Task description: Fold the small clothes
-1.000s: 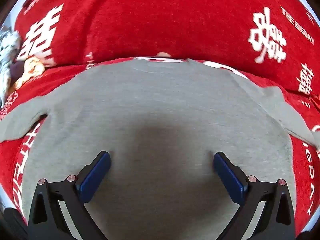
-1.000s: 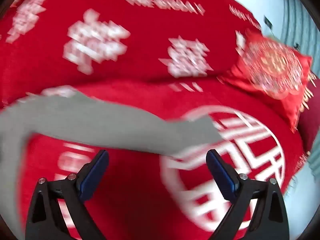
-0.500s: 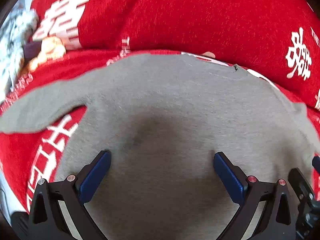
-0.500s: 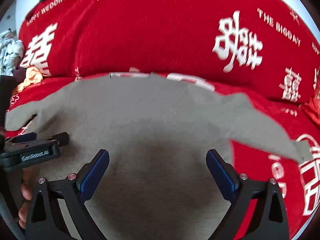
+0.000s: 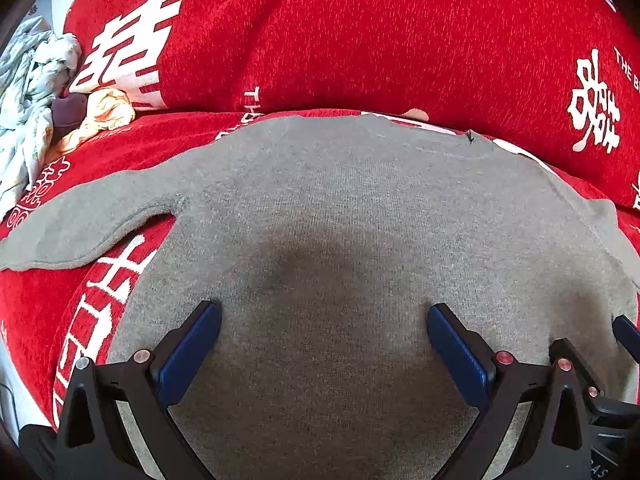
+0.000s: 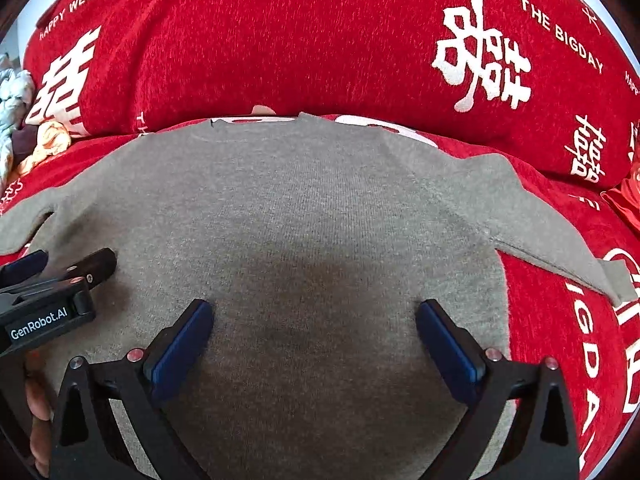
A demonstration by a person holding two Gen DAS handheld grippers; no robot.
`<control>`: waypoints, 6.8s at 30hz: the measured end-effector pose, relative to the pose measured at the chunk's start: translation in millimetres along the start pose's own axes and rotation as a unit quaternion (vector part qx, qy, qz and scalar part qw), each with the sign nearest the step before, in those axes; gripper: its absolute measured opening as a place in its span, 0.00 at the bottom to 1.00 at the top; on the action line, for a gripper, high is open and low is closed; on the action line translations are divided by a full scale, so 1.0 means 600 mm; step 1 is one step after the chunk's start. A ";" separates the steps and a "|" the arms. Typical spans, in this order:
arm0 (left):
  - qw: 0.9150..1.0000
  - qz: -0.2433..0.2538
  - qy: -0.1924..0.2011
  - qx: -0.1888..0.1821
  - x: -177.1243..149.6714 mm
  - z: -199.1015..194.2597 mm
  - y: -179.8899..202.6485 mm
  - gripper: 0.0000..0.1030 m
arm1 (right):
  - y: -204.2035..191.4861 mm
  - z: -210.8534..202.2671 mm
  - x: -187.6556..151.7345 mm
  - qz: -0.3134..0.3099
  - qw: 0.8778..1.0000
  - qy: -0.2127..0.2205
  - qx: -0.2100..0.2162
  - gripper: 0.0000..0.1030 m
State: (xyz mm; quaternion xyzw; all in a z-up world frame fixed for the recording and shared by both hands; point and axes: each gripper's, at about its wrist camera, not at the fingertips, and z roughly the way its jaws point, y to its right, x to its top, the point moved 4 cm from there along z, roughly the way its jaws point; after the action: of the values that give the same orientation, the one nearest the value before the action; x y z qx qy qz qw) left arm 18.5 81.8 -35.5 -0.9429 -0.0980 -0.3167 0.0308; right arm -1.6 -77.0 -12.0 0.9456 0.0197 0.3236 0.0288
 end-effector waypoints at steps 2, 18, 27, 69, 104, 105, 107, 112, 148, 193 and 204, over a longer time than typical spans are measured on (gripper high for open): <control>1.000 0.002 0.001 0.000 0.000 0.001 -0.003 1.00 | 0.002 -0.001 -0.005 0.002 1.000 0.002 0.002 0.99; 1.000 0.014 -0.007 0.003 0.004 0.002 -0.029 1.00 | 0.002 0.002 -0.007 -0.003 1.000 0.002 -0.001 0.99; 1.000 0.023 -0.015 0.001 0.005 0.005 -0.035 1.00 | 0.000 0.013 -0.003 -0.015 1.000 -0.021 -0.001 0.99; 0.987 0.159 0.027 -0.023 0.061 -0.080 0.185 1.00 | 0.217 -0.029 0.041 0.068 0.997 0.005 -0.046 0.99; 0.972 0.234 0.009 -0.035 0.034 -0.076 0.398 1.00 | 0.655 -0.003 -0.060 0.333 0.942 0.009 -0.049 0.96; 0.973 0.230 0.006 -0.034 0.038 -0.073 0.397 1.00 | 0.664 0.004 -0.057 0.341 0.939 0.010 -0.040 0.95; 0.975 0.219 -0.002 -0.033 0.048 -0.066 0.395 1.00 | 0.684 0.019 -0.051 0.357 0.933 0.015 -0.032 0.91; 0.978 0.207 -0.014 -0.030 0.063 -0.048 0.394 1.00 | 0.711 0.048 -0.030 0.375 0.926 0.036 0.015 0.44; 0.987 0.130 -0.071 -0.063 0.125 0.036 0.399 1.00 | 0.774 0.021 -0.076 0.461 0.876 0.089 0.107 0.05; 0.986 0.056 -0.069 -0.144 0.092 -0.003 0.060 1.00 | 0.238 -0.141 0.248 0.109 0.985 0.130 -0.007 0.04; 0.988 0.009 -0.082 -0.130 0.084 0.028 -0.060 1.00 | 0.047 -0.086 0.260 0.035 0.994 0.105 0.003 0.04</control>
State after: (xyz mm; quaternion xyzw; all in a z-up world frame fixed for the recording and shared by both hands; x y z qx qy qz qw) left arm 60.6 127.7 -18.7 -0.9626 -0.0492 -0.2480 -0.0974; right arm 90.4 -94.5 125.8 0.9064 -0.0092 0.4221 0.0123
